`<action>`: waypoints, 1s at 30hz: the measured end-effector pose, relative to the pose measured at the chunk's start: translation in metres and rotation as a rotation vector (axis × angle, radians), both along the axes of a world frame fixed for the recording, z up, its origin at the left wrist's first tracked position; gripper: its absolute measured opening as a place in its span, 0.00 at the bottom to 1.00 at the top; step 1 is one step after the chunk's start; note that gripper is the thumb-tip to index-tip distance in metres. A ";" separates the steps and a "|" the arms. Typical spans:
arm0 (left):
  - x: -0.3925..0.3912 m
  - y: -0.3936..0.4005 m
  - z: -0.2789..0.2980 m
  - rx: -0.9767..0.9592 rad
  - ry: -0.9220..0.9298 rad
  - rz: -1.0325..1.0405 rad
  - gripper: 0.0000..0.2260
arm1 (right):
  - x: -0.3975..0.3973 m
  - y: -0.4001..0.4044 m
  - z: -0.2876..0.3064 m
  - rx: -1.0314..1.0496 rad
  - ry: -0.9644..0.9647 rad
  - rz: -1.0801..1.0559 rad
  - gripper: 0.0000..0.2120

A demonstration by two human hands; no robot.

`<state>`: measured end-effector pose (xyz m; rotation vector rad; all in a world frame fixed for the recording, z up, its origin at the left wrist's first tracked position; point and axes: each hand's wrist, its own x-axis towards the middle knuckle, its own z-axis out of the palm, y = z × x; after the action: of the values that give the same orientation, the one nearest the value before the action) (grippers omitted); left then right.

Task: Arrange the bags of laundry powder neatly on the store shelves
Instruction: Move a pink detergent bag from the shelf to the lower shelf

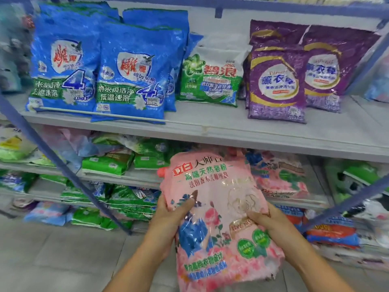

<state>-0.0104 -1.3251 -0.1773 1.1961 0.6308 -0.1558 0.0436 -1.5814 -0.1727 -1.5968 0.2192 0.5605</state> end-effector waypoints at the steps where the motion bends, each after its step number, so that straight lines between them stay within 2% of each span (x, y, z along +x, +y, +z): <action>1: 0.009 -0.006 0.000 -0.027 -0.013 0.010 0.31 | 0.011 -0.002 -0.001 0.003 -0.004 -0.004 0.13; 3: 0.024 -0.015 -0.004 -0.064 -0.037 -0.040 0.33 | 0.032 -0.007 -0.004 0.009 -0.025 -0.009 0.12; 4: 0.030 -0.016 -0.007 -0.042 -0.043 -0.095 0.39 | 0.043 -0.009 -0.006 0.013 -0.033 -0.012 0.12; 6: 0.043 -0.018 -0.011 0.076 -0.082 -0.185 0.50 | 0.059 -0.009 -0.009 0.011 -0.025 -0.020 0.10; 7: 0.050 -0.019 -0.012 0.152 -0.093 -0.194 0.50 | 0.065 -0.009 -0.012 0.008 -0.020 -0.023 0.10; 9: 0.062 -0.018 -0.009 0.256 -0.093 -0.183 0.47 | 0.075 -0.008 -0.018 -0.009 -0.017 -0.033 0.10; 13: 0.087 -0.010 -0.004 0.328 -0.130 -0.175 0.44 | 0.099 0.007 -0.015 -0.080 -0.057 -0.018 0.08; 15: 0.110 0.002 0.000 0.454 -0.135 -0.196 0.36 | 0.116 0.018 -0.014 -0.107 -0.050 -0.048 0.08; 16: 0.125 0.007 0.005 0.507 -0.129 -0.193 0.28 | 0.127 0.027 -0.011 -0.132 -0.052 -0.066 0.12; 18: 0.161 0.021 0.006 0.553 -0.066 -0.149 0.18 | 0.154 0.041 -0.014 -0.317 -0.086 -0.058 0.20; 20: 0.188 0.031 -0.009 0.606 -0.032 -0.165 0.16 | 0.175 0.055 -0.026 -0.501 -0.181 0.008 0.21; 22: 0.197 0.039 -0.032 0.588 -0.003 -0.255 0.20 | 0.181 0.071 -0.042 -0.622 -0.224 0.140 0.25; 24: 0.197 0.048 -0.057 0.562 0.026 -0.258 0.28 | 0.175 0.089 -0.050 -0.765 -0.128 0.272 0.35; 26: 0.192 0.054 -0.065 0.681 -0.018 -0.317 0.32 | 0.168 0.095 -0.056 -0.836 -0.069 0.315 0.39; 28: 0.185 0.054 -0.062 0.863 -0.022 -0.447 0.39 | 0.164 0.094 -0.061 -0.845 -0.199 0.275 0.40; 30: 0.184 0.055 -0.065 0.967 -0.032 -0.521 0.44 | 0.161 0.092 -0.063 -0.856 -0.298 0.232 0.43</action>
<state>0.1735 -1.2705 -0.2419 2.2865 0.3373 -0.2823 0.2043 -1.4895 -0.2353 -2.5362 0.0410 0.4097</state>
